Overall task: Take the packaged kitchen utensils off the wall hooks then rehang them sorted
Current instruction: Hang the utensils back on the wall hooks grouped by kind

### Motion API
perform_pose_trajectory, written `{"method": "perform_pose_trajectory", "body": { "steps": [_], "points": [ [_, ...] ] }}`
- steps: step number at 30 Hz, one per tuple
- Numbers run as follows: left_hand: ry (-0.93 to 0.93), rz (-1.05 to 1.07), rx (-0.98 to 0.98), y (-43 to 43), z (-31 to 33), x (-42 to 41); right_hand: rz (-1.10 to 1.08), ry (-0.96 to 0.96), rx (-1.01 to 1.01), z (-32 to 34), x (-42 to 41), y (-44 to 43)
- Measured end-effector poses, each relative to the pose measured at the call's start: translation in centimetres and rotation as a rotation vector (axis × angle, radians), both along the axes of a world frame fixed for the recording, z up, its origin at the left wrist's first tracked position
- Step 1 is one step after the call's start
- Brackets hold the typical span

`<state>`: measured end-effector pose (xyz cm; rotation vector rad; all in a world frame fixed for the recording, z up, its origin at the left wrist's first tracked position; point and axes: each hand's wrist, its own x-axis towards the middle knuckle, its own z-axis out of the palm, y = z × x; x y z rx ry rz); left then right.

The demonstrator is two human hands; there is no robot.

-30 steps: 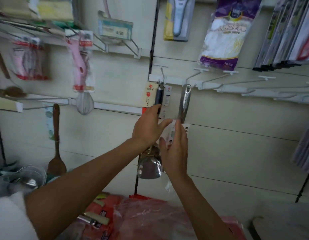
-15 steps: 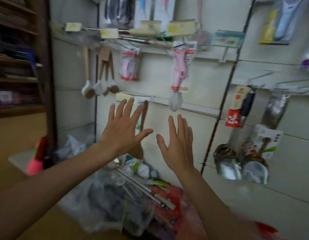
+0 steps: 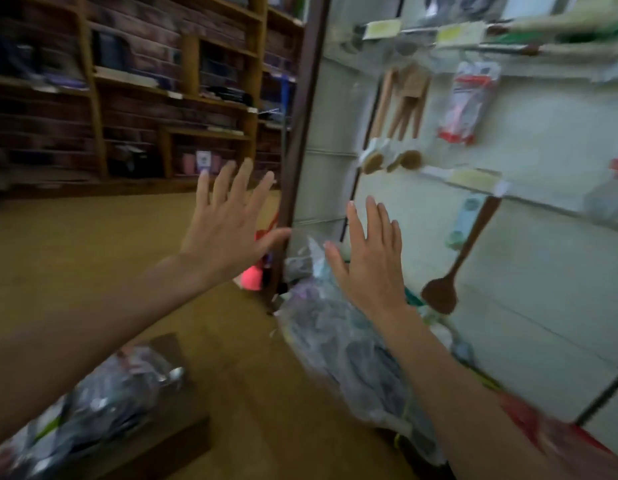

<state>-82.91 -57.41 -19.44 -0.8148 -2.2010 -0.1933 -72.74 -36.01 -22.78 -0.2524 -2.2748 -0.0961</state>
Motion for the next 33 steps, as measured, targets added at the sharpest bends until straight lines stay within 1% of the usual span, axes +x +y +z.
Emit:
{"method": "perform_pose_trajectory", "body": {
  "steps": [6, 17, 23, 27, 30, 33],
  "points": [
    [-0.040, 0.185, -0.019, -10.6, -4.0, -4.7, 0.167, -0.082, -0.005, -4.7, -8.0, -10.1],
    [-0.232, 0.407, -0.014, -25.9, -14.1, -11.5, 0.366, -0.255, 0.011, -13.1, -18.3, -24.5],
    [-0.376, 0.472, -0.011, -31.4, -20.1, -13.6, 0.469, -0.386, 0.007, -18.7, -21.9, -30.6],
    [-0.446, 0.521, -0.031, -33.8, -24.3, -14.7, 0.545, -0.480, -0.051, -22.4, -23.2, -34.0],
    [-0.496, 0.529, -0.025, -34.8, -27.0, -15.4, 0.563, -0.536, -0.074, -25.4, -23.6, -36.4],
    [-0.681, 0.521, -0.004, -34.9, -29.4, -15.9, 0.598, -0.640, -0.130, -28.5, -23.4, -38.7]
  ]
}}
